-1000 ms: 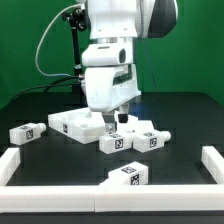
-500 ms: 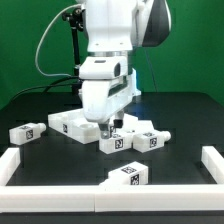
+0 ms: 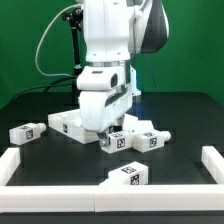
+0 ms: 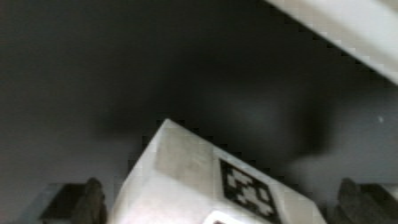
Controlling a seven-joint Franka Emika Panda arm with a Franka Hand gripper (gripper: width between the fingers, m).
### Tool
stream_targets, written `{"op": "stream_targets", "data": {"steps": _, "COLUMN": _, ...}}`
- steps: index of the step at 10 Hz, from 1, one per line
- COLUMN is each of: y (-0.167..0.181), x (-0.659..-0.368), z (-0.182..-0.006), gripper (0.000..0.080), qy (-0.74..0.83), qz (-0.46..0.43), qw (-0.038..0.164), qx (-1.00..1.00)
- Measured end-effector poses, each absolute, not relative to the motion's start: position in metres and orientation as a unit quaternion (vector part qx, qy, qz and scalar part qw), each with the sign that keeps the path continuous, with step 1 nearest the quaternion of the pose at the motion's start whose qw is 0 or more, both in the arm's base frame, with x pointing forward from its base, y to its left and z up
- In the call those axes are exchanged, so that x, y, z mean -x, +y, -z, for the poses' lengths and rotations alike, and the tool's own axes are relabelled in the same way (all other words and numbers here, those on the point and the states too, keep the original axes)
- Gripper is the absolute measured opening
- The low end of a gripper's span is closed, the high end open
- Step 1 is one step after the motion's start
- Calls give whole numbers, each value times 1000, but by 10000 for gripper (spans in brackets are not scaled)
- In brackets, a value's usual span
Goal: Assemble one leg
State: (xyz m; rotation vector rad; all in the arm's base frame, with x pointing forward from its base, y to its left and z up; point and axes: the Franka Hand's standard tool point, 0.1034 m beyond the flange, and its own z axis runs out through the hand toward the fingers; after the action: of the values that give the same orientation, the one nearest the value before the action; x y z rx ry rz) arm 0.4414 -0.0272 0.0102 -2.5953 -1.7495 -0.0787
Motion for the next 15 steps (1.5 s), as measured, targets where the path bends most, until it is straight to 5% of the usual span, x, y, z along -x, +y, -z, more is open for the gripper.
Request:
{"op": "stream_targets", "data": {"steps": 3, "y": -29, "x": -442, "z": -7, "gripper": 650, "qy": -557, "qz": 29, "qw": 3, "qx": 830}}
{"op": "stream_targets", "data": {"steps": 5, "y": -29, "x": -442, "z": -7, "gripper": 417, "qy": -557, "qz": 29, "qw": 3, "qx": 830}}
{"op": "stream_targets", "data": {"steps": 6, "y": -29, "x": -442, "z": -7, "gripper": 417, "qy": -557, "qz": 29, "qw": 3, "qx": 830}}
{"op": "stream_targets", "data": {"steps": 7, "y": -29, "x": -442, "z": -7, "gripper": 327, "qy": -557, "qz": 29, "qw": 3, "qx": 830}}
{"op": "stream_targets", "data": {"steps": 10, "y": -35, "x": -442, "z": -8, "gripper": 327, "qy": -557, "qz": 28, "qw": 1, "qx": 830}}
{"op": "stream_targets", "data": {"steps": 15, "y": -137, "x": -479, "z": -35, "gripper": 328, "qy": -678, "qz": -8, "qw": 14, "qx": 734}}
